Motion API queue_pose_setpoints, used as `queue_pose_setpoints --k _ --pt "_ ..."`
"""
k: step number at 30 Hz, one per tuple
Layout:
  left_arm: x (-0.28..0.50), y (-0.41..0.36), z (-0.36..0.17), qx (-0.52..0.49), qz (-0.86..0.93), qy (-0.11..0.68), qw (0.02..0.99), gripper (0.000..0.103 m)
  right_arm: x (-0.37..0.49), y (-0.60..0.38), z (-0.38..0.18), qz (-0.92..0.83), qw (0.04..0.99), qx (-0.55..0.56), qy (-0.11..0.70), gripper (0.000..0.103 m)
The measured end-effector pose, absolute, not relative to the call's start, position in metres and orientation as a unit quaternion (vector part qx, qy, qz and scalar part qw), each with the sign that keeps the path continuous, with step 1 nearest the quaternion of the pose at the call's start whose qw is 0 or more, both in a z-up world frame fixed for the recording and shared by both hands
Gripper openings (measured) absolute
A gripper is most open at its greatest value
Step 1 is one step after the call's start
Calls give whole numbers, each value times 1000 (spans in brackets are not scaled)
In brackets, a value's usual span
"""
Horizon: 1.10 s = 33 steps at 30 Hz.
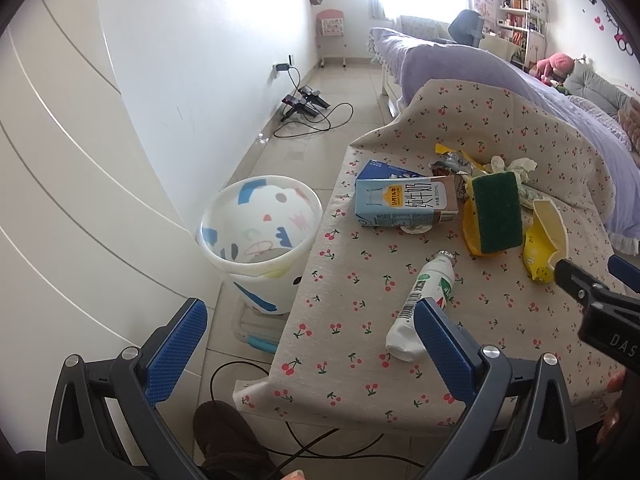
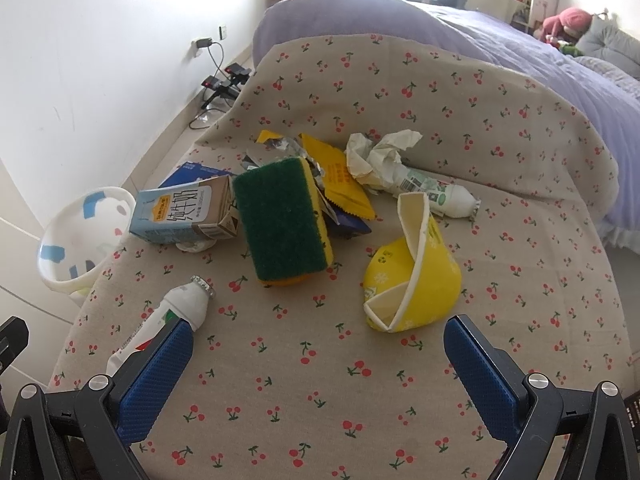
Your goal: Collect trash
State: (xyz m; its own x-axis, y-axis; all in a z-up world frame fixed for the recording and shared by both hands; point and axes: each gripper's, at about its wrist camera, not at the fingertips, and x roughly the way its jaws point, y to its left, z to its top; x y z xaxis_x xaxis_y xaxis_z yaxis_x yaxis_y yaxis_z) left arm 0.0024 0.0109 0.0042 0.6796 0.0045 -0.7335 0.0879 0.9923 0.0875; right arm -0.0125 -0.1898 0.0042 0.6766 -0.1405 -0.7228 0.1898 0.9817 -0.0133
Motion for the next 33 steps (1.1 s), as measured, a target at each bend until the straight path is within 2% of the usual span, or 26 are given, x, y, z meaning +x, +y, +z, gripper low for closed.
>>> queue_pose_setpoints --k 5,12,18,26,30,32,33 --pt "11 13 12 68 -34 387 919 103 -12 -203 19 -84 917 34 389 103" --pt "63 10 22 57 -102 457 882 103 24 -236 33 -53 894 54 441 103" --pt "105 10 25 84 -75 461 880 103 65 -234 18 -36 873 61 482 103" --pt "150 25 -8 39 -66 508 858 101 108 -208 -19 -35 857 22 514 102" --pt "167 28 -19 1 -75 527 847 98 125 -199 -26 -30 851 23 524 89" --pt "173 27 -24 -28 -85 540 837 97 131 -197 -28 -31 850 21 526 77" --pt "177 24 -26 -44 -91 545 832 96 133 -198 -29 -29 848 23 528 67"
